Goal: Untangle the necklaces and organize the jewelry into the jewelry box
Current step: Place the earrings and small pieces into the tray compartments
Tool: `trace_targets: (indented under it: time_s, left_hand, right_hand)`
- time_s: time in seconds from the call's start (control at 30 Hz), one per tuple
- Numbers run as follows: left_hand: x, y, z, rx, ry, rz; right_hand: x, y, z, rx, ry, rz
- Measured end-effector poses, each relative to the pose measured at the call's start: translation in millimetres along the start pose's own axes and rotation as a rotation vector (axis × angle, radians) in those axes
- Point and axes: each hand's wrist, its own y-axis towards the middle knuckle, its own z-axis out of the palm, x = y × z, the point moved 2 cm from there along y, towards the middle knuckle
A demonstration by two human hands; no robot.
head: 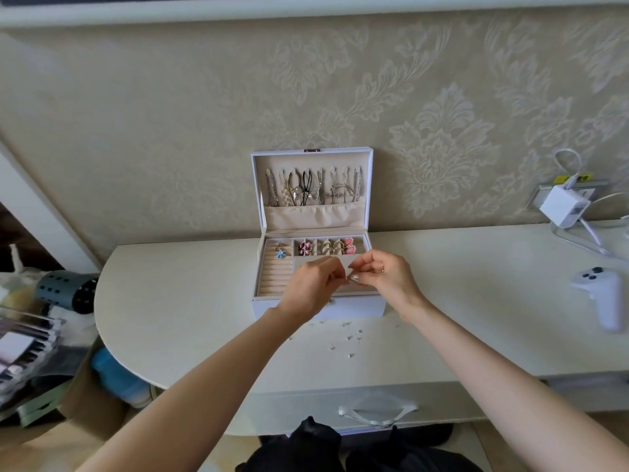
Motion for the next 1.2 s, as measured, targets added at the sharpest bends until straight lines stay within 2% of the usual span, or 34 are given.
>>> trace_targets:
  time_s: [0.13, 0.23, 0.3, 0.4, 0.5, 0.77, 0.87, 0.97, 1.1, 1.2]
  left_hand:
    - [0.5, -5.1, 0.7, -0.031, -0.015, -0.03]
    - [5.7, -7.8, -1.5, -0.05, -0.14, -0.159]
    - [11.1, -11.8, -3.1, -0.034, -0.258, -0.271]
    - [11.5, -16.9, -3.7, -0.031, -0.358, -0.344]
    - [9.6, -19.1, -4.5, -0.041, -0.462, -0.398]
    - [14.7, -23.8, -5.8, -0.09, -0.607, -0.496]
    - [13.4, -24.2, -8.5, -0.107, -0.614, -0.496]
    - [12.7, -21.7, -12.4, -0.113, -0.581, -0.462]
    - [20.1, -15.9, -13.3, -0.088, -0.57, -0.485]
    - [27.2, -12.3, -14.1, -0.07, -0.593, -0.494]
  right_hand:
    - [-4.9, -9.2, 1.0, -0.074, -0.088, -0.089]
    - [-18.5, -23.4, -2.1, -0.089, -0.251, -0.155]
    - [-36.9, -32.1, -1.7, -0.033, -0.429, -0.137]
    - [-61.2, -40.6, 2.6, 0.041, -0.588, -0.025]
    - [-68.6, -44.1, 7.5, 0.032, -0.628, 0.042]
    - [-69.7, -46.0, 14.1, -0.012, -0.688, 0.027]
    - [-64.3, -47.7, 12.2, -0.092, -0.603, -0.074]
    - [-44.8, -41.7, 14.0, -0.115, -0.372, -0.212]
    - [-15.7, -19.0, 18.0, -0.106, -0.06, -0.152]
    - [-4.8, 4.1, 23.7, -0.069, -0.01, -0.127]
